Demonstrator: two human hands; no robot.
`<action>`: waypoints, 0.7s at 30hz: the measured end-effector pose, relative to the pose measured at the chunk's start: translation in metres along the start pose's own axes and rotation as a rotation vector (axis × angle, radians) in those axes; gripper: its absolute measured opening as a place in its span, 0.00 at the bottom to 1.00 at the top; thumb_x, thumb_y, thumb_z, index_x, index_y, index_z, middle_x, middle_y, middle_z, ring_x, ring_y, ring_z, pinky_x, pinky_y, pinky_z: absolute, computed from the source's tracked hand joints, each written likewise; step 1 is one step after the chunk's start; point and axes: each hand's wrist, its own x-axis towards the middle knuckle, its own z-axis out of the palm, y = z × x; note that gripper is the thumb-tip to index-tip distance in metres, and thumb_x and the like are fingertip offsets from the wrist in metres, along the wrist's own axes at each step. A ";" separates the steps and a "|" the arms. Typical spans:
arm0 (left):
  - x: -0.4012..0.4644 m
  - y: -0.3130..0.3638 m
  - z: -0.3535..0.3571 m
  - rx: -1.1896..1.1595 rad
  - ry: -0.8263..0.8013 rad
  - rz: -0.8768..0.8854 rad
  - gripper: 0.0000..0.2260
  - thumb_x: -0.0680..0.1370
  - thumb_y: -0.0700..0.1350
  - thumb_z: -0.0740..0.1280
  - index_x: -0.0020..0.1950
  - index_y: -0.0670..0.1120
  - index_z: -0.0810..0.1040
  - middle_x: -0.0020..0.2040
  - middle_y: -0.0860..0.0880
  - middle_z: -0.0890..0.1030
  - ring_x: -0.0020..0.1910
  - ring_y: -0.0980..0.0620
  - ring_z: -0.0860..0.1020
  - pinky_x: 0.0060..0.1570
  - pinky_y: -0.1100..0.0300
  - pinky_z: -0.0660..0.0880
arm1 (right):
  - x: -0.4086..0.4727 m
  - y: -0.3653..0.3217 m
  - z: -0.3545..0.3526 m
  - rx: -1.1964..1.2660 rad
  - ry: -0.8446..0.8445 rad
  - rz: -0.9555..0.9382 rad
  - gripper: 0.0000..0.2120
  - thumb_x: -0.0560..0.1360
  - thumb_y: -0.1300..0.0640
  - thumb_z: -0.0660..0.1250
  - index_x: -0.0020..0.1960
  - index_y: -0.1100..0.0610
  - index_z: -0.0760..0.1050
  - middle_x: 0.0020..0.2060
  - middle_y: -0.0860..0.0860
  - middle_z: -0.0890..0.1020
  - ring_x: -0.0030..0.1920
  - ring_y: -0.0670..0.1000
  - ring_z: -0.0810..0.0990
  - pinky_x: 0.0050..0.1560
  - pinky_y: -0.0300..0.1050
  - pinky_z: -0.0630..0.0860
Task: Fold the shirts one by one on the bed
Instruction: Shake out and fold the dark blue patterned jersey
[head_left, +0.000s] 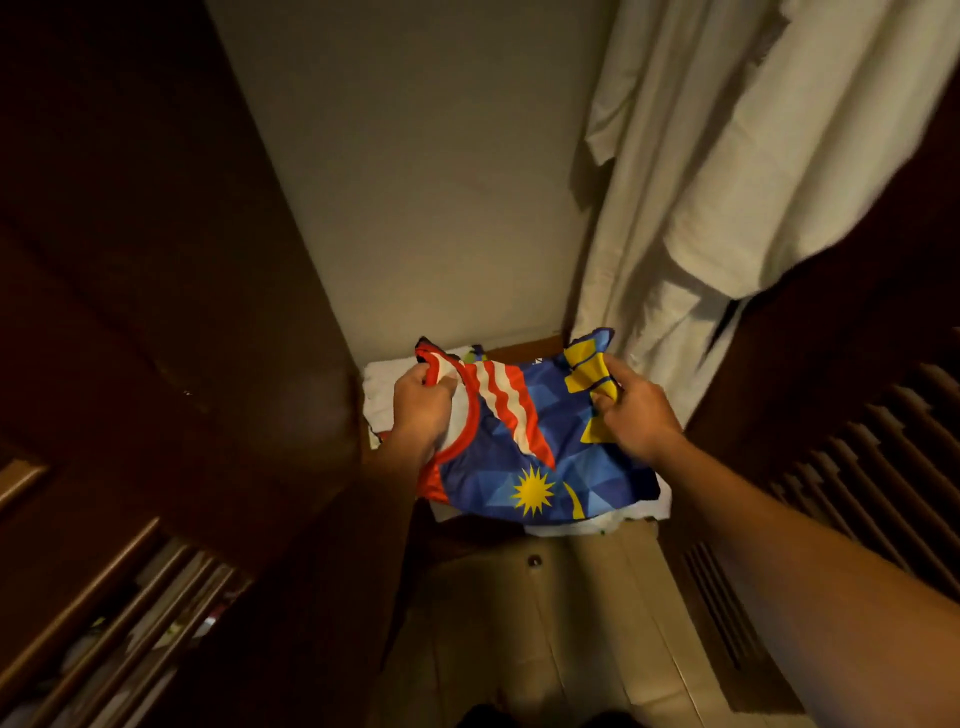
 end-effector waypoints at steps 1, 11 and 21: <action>0.015 -0.004 0.001 0.002 0.011 -0.007 0.10 0.80 0.39 0.67 0.61 0.41 0.80 0.52 0.48 0.81 0.57 0.43 0.80 0.58 0.55 0.75 | 0.017 0.002 0.010 -0.001 -0.007 -0.030 0.28 0.77 0.64 0.63 0.72 0.41 0.71 0.51 0.52 0.82 0.50 0.58 0.79 0.47 0.47 0.73; 0.244 -0.183 0.033 -0.042 0.114 0.020 0.13 0.67 0.49 0.68 0.50 0.59 0.83 0.52 0.48 0.85 0.51 0.46 0.84 0.55 0.44 0.82 | 0.185 0.099 0.189 0.051 -0.042 -0.268 0.26 0.77 0.63 0.63 0.71 0.42 0.72 0.53 0.53 0.84 0.51 0.58 0.81 0.48 0.47 0.75; 0.311 -0.310 0.070 -0.180 0.245 0.100 0.23 0.75 0.40 0.68 0.69 0.54 0.78 0.62 0.48 0.82 0.57 0.46 0.82 0.63 0.45 0.78 | 0.256 0.217 0.340 0.173 -0.016 -0.409 0.23 0.79 0.64 0.65 0.71 0.48 0.74 0.54 0.53 0.84 0.51 0.58 0.81 0.45 0.45 0.73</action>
